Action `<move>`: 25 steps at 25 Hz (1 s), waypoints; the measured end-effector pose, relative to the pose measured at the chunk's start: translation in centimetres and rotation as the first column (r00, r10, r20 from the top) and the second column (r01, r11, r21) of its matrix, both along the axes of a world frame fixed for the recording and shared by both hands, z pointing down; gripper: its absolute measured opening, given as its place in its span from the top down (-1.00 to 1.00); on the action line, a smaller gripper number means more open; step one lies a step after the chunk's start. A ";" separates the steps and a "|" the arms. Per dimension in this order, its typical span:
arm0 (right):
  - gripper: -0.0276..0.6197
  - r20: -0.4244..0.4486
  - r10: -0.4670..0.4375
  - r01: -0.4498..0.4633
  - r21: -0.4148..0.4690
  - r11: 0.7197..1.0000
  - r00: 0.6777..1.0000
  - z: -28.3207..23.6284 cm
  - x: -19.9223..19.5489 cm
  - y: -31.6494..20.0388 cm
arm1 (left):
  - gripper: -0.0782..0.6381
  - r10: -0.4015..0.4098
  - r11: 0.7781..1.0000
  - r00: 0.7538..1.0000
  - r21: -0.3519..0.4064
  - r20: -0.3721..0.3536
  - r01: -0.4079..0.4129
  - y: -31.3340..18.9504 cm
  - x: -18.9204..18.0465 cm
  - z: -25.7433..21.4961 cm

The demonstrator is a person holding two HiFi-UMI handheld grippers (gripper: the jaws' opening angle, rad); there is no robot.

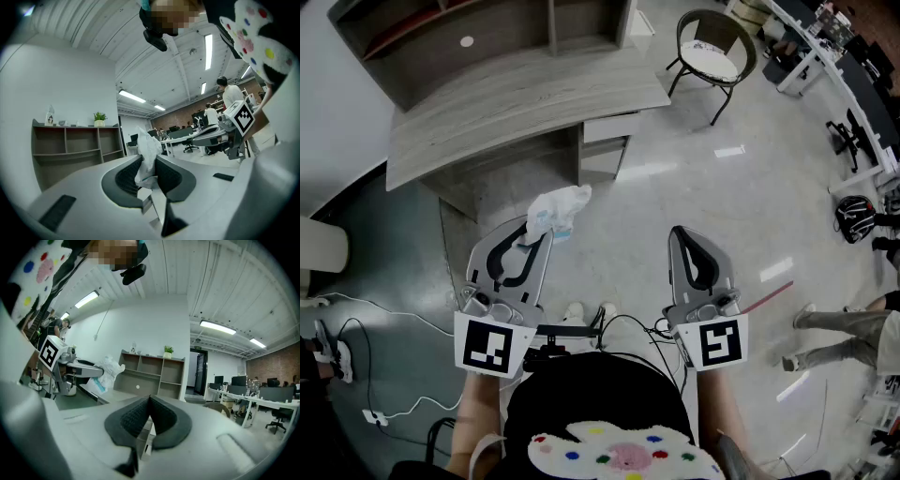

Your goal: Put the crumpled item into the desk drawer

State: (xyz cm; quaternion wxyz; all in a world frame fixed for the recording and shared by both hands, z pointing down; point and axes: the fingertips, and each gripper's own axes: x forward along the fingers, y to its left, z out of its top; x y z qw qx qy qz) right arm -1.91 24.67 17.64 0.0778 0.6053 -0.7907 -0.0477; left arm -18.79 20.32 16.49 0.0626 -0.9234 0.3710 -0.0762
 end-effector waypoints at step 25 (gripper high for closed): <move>0.89 -0.014 0.063 -0.062 0.038 0.997 0.998 -0.5 -3.5 -0.4 | 0.59 0.073 0.997 0.997 0.023 -0.009 -0.073 -1.3 -2.1 0.2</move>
